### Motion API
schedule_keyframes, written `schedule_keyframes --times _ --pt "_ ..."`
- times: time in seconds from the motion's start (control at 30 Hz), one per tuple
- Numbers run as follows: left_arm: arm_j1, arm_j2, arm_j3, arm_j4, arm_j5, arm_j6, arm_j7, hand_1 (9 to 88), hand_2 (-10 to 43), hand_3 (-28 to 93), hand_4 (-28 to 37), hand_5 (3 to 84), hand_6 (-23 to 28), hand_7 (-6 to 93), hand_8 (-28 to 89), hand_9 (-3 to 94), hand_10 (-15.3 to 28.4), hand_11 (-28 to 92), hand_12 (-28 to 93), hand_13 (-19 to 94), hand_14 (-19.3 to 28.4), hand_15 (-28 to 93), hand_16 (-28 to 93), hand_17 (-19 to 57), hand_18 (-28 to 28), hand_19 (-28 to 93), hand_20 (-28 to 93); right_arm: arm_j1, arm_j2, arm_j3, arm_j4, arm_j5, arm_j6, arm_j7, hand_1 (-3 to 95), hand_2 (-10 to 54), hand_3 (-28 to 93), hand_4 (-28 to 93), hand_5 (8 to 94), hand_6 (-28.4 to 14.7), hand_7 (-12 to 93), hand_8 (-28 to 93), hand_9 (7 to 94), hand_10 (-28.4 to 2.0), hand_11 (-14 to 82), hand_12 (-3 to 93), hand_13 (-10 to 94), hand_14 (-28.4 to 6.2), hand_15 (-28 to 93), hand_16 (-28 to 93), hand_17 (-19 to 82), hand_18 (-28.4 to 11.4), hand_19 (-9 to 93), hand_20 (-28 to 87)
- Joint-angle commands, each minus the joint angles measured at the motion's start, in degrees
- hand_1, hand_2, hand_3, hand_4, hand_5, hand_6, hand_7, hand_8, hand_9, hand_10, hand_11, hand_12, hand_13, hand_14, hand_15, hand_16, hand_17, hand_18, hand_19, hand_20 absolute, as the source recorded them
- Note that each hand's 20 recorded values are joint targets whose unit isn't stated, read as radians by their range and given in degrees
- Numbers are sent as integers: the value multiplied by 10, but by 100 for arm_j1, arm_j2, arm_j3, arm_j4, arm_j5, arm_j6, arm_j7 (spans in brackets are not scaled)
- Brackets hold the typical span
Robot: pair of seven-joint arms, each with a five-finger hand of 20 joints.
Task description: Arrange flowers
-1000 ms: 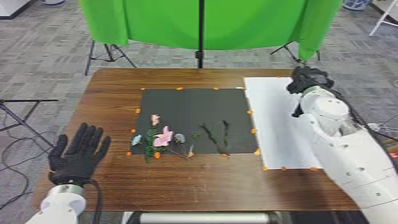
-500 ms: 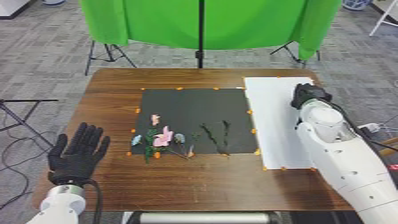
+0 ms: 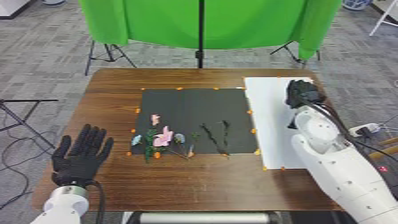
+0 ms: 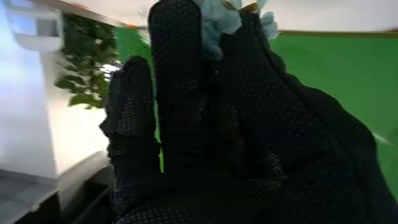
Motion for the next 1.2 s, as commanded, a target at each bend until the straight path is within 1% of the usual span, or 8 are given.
schedule_keyframes --times 0.03,0.1,0.2,0.33,0.43,0.53,0.77,1.2 --pt "161 -31 7 6 -81 -19 -18 260 171 775 -283 498 110 109 -93 427 164 233 102 318 168 422 -92 -72 146 423 159 -169 173 -210 -1630 146 -488 -636 636 -95 671 -283 680 -10 329 -65 773 -109 127 384 723 -39 335 373 405 -184 862 232" --pt "127 -48 42 20 -135 -32 -91 260 171 775 -283 498 111 108 -94 427 164 233 102 317 169 422 -91 -72 146 423 159 -193 146 -360 -1904 235 -543 -781 631 -95 675 -283 667 -8 295 -75 752 -112 121 377 701 -43 339 366 389 -188 858 232" --pt "28 -19 54 48 -95 -6 -129 260 171 775 -283 498 110 108 -93 427 164 233 102 317 170 421 -91 -72 146 422 159 -238 103 -645 -2129 191 -548 -1072 628 -95 678 -283 664 -7 279 -79 731 -116 143 353 686 -46 349 352 380 -190 855 232" --pt "-1 2 31 65 -103 -1 -137 260 171 775 -283 498 111 108 -93 428 165 235 103 317 169 422 -90 -72 146 422 159 9 -68 -1152 -1902 3 -860 -1317 624 -95 678 -283 656 -6 273 -94 717 -117 159 337 678 -47 350 350 372 -191 852 233" --pt "-62 29 67 93 -73 -20 -200 261 172 774 -283 498 110 108 -93 428 165 235 102 317 169 423 -90 -72 146 423 160 31 -97 -1360 -1904 -90 -889 -1349 621 -95 680 -283 653 -6 271 -106 709 -119 170 325 674 -48 349 348 369 -193 850 234" --pt "-36 46 69 89 -130 -34 -123 260 172 776 -283 498 111 109 -93 428 164 234 102 318 169 422 -91 -72 146 423 160 77 -266 -1450 -1922 36 -1204 -1238 612 -95 685 -283 649 -8 269 -115 703 -122 181 318 672 -49 351 348 368 -194 848 235" --pt "-53 73 74 93 -174 -41 -111 260 172 778 -283 499 110 109 -94 426 165 234 102 318 169 422 -90 -71 146 422 159 84 -406 -1515 -1821 -162 -1248 -1193 596 -95 690 -283 635 -16 260 -164 672 -136 229 272 655 -57 358 336 361 -198 849 236" --pt "37 7 0 65 -371 10 -17 260 171 778 -283 499 110 111 -94 428 164 235 103 320 168 422 -90 -71 146 422 160 -166 -504 -1387 -1904 -200 -1607 -1118 589 -95 697 -283 616 -19 235 -162 639 -146 273 209 634 -64 375 319 342 -205 842 231"
